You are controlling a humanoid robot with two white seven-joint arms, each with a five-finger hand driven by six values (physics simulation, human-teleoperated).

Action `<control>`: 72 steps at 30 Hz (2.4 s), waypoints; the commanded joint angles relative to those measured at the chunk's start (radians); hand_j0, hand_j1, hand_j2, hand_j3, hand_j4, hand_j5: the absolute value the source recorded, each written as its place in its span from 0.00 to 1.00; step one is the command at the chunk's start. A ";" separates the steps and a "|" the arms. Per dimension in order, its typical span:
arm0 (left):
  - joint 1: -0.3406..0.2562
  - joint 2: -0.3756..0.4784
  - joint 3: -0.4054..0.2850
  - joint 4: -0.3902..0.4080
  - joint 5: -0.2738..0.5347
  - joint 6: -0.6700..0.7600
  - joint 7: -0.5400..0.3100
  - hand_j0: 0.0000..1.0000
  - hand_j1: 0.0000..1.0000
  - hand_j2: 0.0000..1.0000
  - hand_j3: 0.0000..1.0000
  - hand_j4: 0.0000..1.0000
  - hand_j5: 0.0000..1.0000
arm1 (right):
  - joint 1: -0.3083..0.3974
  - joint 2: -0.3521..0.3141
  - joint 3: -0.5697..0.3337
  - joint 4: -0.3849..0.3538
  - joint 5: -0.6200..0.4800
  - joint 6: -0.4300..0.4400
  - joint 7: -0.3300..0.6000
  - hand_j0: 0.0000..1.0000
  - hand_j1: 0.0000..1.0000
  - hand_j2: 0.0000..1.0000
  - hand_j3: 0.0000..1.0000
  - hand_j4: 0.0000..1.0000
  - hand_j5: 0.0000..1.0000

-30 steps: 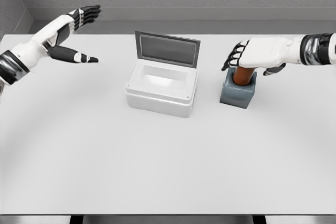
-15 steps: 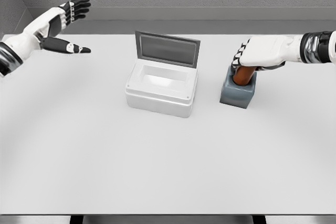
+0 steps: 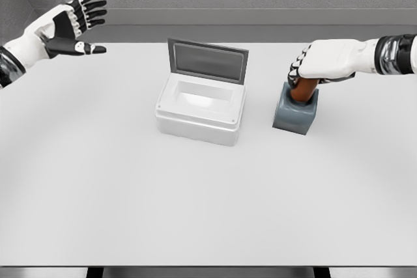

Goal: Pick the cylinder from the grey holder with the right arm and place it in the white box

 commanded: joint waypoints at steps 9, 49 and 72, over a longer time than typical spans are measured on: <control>-0.023 -0.033 0.000 0.048 0.006 0.016 -0.003 1.00 1.00 1.00 1.00 1.00 1.00 | -0.002 -0.008 -0.008 -0.041 -0.010 0.003 0.000 0.48 0.48 0.48 0.48 0.48 0.48; -0.063 -0.174 -0.053 0.151 -0.003 0.014 -0.003 1.00 1.00 1.00 1.00 1.00 1.00 | -0.038 0.085 0.002 -0.222 0.002 0.003 0.000 0.48 0.48 0.48 0.48 0.48 0.48; -0.077 -0.176 -0.057 0.143 -0.004 0.014 -0.003 1.00 1.00 1.00 1.00 1.00 1.00 | -0.051 0.223 0.006 -0.098 0.033 0.003 0.000 0.49 0.49 0.49 0.49 0.49 0.49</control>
